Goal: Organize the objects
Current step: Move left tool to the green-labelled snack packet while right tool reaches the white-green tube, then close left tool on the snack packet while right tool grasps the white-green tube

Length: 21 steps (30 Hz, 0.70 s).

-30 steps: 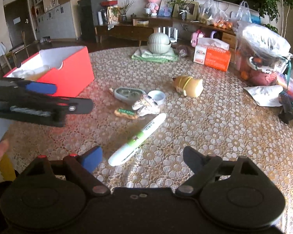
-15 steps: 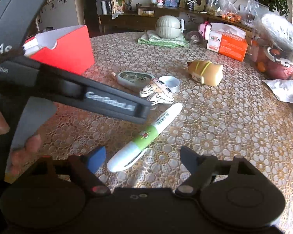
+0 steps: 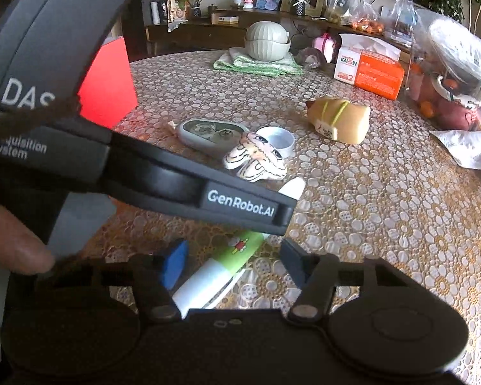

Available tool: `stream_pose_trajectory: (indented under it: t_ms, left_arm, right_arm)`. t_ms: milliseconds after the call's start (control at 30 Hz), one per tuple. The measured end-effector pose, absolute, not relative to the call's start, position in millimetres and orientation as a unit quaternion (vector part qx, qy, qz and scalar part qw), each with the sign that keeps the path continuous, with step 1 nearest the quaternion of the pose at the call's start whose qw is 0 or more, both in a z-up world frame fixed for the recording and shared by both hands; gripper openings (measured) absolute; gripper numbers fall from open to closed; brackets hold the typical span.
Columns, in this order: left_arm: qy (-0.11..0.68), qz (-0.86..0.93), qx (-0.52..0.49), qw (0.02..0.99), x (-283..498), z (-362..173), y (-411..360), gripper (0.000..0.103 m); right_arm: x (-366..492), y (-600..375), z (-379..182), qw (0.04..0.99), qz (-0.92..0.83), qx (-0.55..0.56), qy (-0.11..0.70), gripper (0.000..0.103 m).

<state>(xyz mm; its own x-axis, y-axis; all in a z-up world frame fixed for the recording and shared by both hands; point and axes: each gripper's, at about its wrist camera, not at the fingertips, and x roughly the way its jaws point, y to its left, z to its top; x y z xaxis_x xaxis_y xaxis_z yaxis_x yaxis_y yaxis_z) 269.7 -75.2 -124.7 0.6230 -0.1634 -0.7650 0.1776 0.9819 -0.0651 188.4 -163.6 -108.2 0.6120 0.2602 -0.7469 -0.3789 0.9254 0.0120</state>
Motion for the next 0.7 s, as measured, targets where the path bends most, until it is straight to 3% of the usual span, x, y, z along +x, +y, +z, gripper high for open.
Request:
stream_pose_trajectory:
  t_ms: [133, 367, 433, 467, 700]
  left_arm:
    - [0.42, -0.098, 0.001, 0.902, 270.1, -126.9, -73.0, 0.1]
    - [0.408, -0.114, 0.021, 0.906, 264.6, -124.6, -74.9, 0.068]
    - [0.408, -0.121, 0.014, 0.905, 264.0, -123.7, -71.8, 0.063]
    - [0.407, -0.121, 0.016, 0.905, 263.3, -123.1, -71.3, 0.053]
    - [0.409, -0.134, -0.001, 0.903, 254.4, -121.8, -59.7, 0.047]
  right_arm:
    - [190.2, -166.6, -107.2, 0.897, 0.168, -0.069, 0.403, 0.049]
    - [190.5, -171.5, -105.3, 0.897, 0.159, -0.061, 0.407, 0.026]
    - [190.2, -173.3, -104.5, 0.897, 0.158, -0.057, 0.409, 0.024]
    - [189.9, -175.0, -104.0, 0.897, 0.159, -0.051, 0.41, 0.022]
    - [182.9, -190.0, -101.2, 0.894, 0.148, -0.029, 0.422, 0.021]
